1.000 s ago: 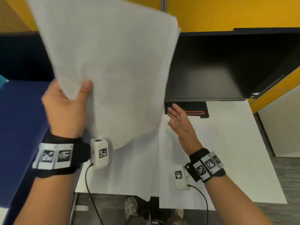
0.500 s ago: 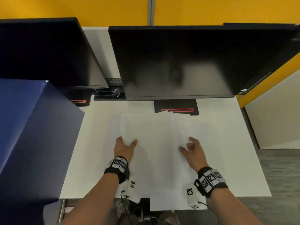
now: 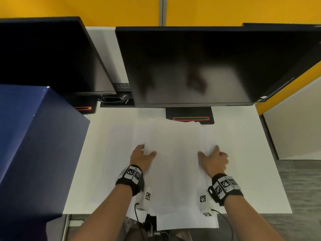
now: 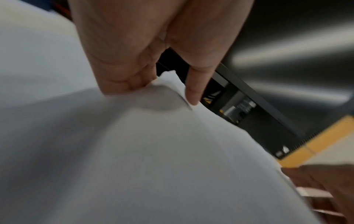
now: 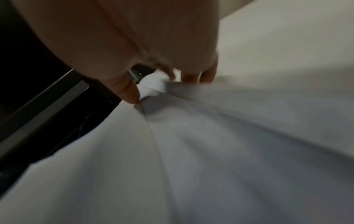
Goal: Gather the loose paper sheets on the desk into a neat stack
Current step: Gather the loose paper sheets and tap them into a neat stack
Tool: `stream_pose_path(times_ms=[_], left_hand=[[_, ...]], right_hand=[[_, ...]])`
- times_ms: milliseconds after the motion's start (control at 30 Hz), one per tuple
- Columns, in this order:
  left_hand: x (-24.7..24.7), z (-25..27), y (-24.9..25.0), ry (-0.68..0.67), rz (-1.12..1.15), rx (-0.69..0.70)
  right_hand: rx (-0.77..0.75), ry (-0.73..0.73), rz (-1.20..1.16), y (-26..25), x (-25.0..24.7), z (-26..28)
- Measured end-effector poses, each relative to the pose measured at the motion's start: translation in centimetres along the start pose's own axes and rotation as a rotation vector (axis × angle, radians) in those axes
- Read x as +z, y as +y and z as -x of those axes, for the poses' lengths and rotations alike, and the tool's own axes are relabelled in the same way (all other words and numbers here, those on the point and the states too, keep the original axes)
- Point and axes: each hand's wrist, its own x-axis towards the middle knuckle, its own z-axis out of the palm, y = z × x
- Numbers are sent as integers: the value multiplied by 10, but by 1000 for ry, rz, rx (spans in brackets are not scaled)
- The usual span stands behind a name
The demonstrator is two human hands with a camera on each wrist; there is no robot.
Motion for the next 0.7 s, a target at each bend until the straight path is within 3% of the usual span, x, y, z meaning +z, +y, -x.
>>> stream_pose_path(times_ms=[67, 167, 267, 367, 500, 600, 700], left_hand=[[-5, 4, -5, -60, -81, 78], [-14, 16, 0, -182, -49, 219], [-28, 17, 3, -206, 127, 220], [-31, 15, 0, -171, 258, 143], [-9, 14, -10, -36, 99, 64], [-16, 6, -26, 69, -22, 61], [-57, -7, -46, 366, -308, -3]], right_hand=[[-143, 90, 84, 6, -4, 10], [-216, -82, -63, 10, -1, 16], [-150, -166, -410, 6, -10, 23], [-163, -330, -526, 5, -19, 31], [-195, -229, -303, 9, -10, 33], [-125, -162, -115, 20, -9, 26], [-25, -4, -22, 38, -19, 12]])
